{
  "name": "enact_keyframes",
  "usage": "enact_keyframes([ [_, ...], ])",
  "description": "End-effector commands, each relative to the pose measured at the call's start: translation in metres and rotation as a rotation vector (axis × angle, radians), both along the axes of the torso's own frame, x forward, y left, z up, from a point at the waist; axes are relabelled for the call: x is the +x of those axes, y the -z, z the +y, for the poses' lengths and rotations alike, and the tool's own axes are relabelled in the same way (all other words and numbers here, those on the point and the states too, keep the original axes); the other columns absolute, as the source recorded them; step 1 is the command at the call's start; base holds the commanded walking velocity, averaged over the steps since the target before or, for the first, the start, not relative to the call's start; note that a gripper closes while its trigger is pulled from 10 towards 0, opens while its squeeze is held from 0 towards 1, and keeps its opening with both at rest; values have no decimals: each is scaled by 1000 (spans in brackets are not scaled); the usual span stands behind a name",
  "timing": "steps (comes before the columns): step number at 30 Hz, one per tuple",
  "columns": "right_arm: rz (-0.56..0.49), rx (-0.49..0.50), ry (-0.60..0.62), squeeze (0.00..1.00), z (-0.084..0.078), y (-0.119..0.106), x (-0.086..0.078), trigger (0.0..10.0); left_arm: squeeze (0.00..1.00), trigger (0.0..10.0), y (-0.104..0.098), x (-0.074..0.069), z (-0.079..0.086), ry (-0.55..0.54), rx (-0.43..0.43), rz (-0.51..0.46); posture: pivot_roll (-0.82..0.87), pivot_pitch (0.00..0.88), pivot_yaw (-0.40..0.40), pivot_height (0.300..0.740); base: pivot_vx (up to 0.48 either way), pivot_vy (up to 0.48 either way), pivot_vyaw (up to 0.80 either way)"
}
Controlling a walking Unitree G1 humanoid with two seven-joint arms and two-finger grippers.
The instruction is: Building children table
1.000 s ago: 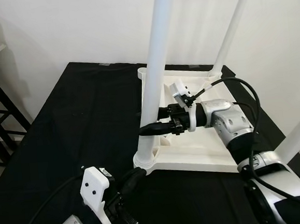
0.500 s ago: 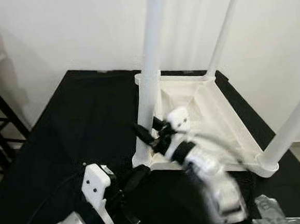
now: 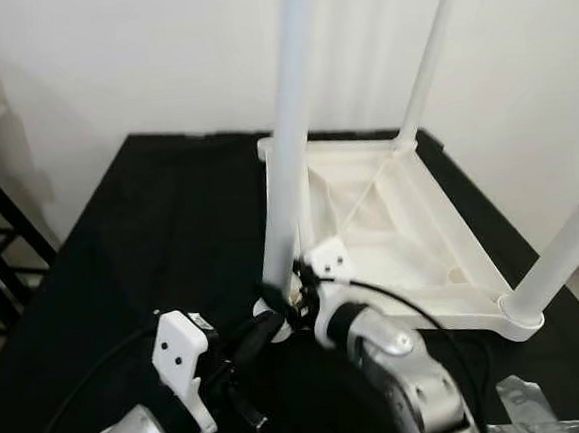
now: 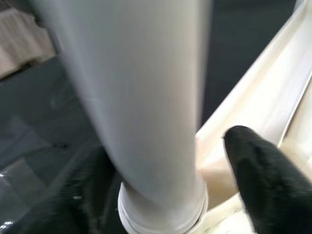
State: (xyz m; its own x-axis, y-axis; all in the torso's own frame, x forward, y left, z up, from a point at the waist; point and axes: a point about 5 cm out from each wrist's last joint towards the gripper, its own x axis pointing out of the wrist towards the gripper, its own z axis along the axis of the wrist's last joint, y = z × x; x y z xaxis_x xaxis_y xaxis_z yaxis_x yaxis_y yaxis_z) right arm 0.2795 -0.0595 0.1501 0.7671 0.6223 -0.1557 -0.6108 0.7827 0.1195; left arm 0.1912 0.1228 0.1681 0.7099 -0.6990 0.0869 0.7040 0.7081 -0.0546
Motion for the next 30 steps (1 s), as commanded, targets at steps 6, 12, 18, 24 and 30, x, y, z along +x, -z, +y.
enact_keyframes([
  [6, -91, 48, -265, 1000, -1, -29, 6, 10000, 0, 10000, 2, 1, -5, 15, -4, 16, 38, 111, -97, 740, 0, 0, 0],
  [12, -260, -105, -685, 0, -29, -64, 23, 10000, 0, 10000, 3, 3, -7, 15, -9, 15, 45, 100, -98, 740, 0, 0, 0],
  [18, -272, -119, -786, 0, -39, -80, 38, 10000, 0, 10000, 4, 4, -7, 13, -10, 15, 56, 89, -96, 740, 0, 0, 0],
  [24, -220, -88, -890, 0, -48, -101, 65, 980, 0, 10000, 6, 2, -5, 15, -7, 24, 80, 82, -100, 740, 0, 0, 0],
  [30, -182, -61, -966, 0, -52, -99, 68, 0, 0, 10000, 7, 1, -5, 12, -5, 28, 84, 79, -96, 740, 0, 0, 0],
])
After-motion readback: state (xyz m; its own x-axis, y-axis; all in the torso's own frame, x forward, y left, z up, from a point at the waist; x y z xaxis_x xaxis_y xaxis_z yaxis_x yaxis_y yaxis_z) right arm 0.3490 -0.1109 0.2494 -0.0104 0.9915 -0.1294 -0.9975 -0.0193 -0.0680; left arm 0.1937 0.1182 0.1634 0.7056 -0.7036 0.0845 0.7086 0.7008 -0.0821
